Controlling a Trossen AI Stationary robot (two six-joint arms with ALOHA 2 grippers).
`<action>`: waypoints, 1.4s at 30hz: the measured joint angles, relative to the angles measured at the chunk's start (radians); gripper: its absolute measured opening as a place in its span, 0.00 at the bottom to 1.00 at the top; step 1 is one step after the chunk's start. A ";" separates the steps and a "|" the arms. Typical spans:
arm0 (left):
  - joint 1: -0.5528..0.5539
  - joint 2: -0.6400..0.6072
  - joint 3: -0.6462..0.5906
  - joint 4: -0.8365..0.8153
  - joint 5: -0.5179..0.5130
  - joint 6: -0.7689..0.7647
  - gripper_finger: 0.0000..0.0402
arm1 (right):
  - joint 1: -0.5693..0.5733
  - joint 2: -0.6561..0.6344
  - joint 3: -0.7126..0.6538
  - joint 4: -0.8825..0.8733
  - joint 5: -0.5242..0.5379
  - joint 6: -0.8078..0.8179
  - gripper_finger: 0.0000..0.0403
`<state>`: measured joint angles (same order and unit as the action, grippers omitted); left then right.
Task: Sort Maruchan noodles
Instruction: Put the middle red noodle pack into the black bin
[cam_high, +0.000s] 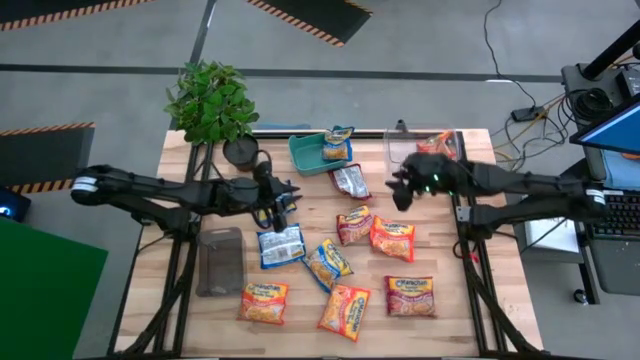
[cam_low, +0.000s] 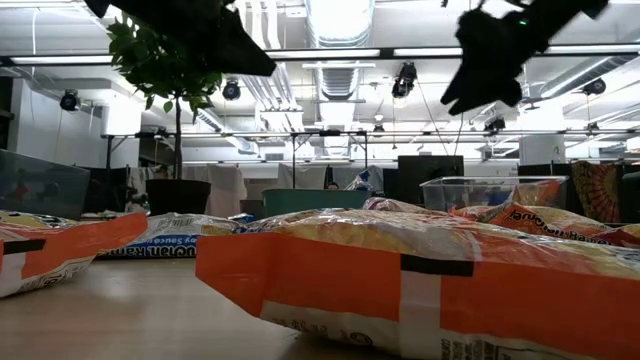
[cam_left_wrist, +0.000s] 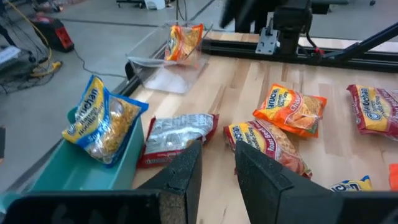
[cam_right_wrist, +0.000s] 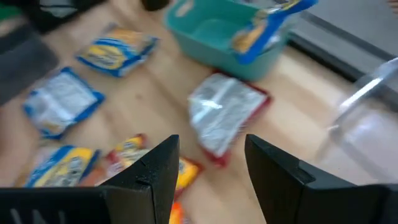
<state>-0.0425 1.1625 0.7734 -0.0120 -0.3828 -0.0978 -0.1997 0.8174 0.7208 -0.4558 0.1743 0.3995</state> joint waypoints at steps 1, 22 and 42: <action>0.000 0.013 0.000 0.008 0.000 -0.012 0.20 | 0.021 -0.023 -0.042 0.040 0.000 0.006 0.42; -0.011 0.346 -0.001 0.320 0.150 -0.238 0.20 | 0.138 -0.045 -0.303 0.391 0.001 0.044 0.39; -0.017 0.440 0.000 0.449 0.150 -0.226 0.20 | 0.204 0.523 -0.406 1.242 -0.052 -0.316 0.02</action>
<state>-0.0590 1.6020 0.7731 0.4372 -0.2329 -0.3237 0.0044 1.3403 0.3148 0.7859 0.1223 0.0837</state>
